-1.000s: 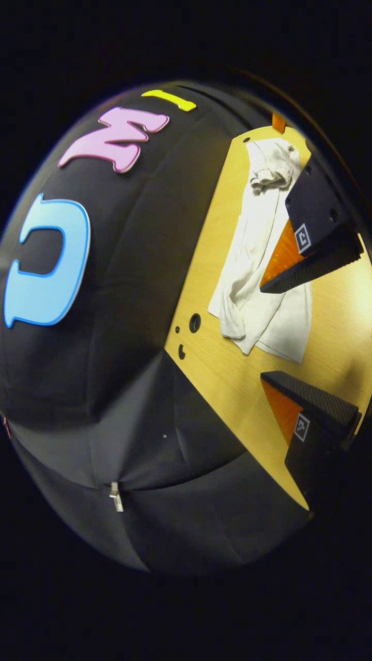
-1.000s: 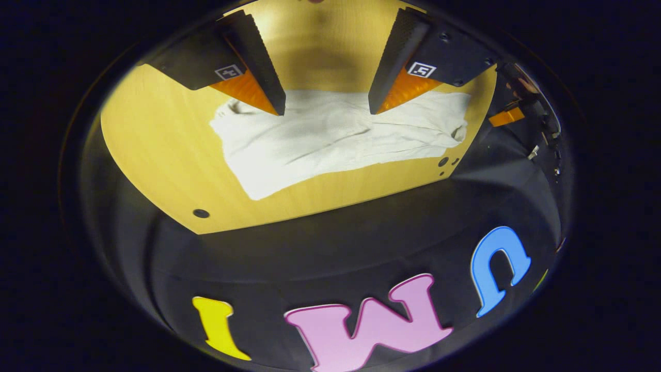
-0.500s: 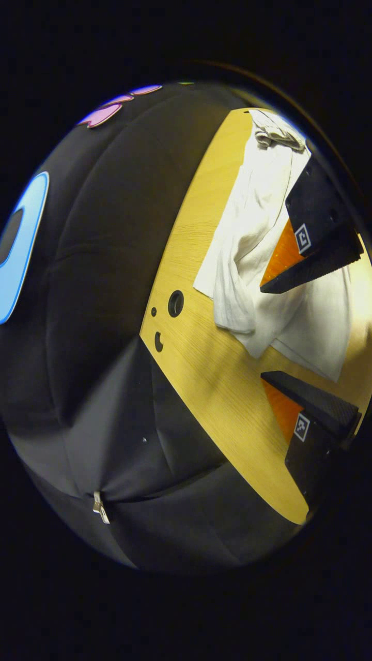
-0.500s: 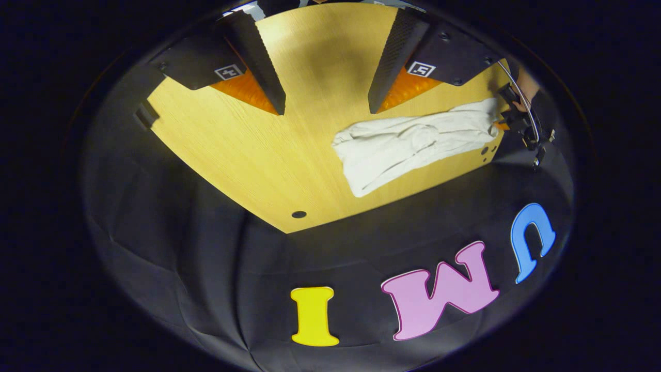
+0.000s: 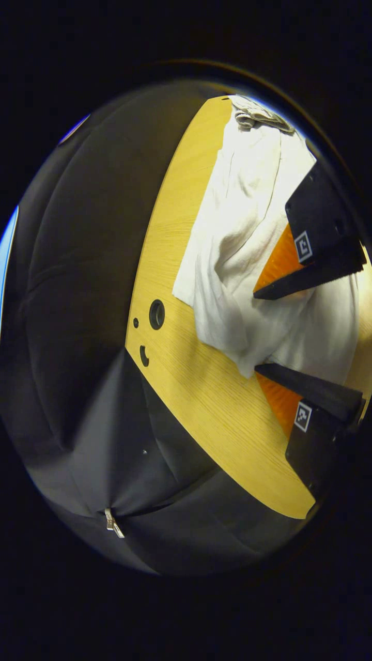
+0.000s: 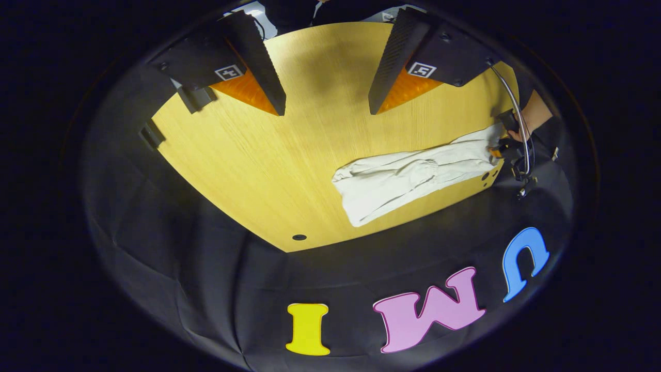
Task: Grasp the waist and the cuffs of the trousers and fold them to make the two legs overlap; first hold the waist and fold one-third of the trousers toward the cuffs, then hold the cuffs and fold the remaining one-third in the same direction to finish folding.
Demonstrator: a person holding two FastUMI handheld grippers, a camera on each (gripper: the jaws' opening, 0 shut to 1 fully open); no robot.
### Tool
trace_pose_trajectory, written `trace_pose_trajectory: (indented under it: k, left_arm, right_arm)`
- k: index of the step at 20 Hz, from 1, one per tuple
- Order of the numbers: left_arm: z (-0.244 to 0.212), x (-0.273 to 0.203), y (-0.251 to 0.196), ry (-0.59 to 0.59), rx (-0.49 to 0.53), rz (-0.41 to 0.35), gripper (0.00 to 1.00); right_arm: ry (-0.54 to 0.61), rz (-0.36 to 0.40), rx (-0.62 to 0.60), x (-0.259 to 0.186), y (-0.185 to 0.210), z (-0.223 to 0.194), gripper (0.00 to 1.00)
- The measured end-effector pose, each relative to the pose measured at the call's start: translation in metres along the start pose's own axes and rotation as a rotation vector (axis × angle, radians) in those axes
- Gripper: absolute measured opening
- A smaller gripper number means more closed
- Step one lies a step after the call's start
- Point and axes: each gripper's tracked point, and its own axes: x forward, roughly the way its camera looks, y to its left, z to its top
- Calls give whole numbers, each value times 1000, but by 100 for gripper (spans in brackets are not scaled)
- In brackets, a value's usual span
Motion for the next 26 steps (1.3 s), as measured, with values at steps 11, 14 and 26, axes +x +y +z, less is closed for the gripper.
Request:
trace_pose_trajectory:
  k: [11,14,26]
  left_arm:
    - [0,-4,-24,21,136,-66,6]
    - [-1,-12,-39,36,112,-135,6]
    - [105,-106,-95,-173,-48,-230,5]
  right_arm:
    - [-33,64,-91,-1,29,13,99]
    - [-54,57,-107,-5,25,20,99]
    - [-101,122,-122,9,6,60,99]
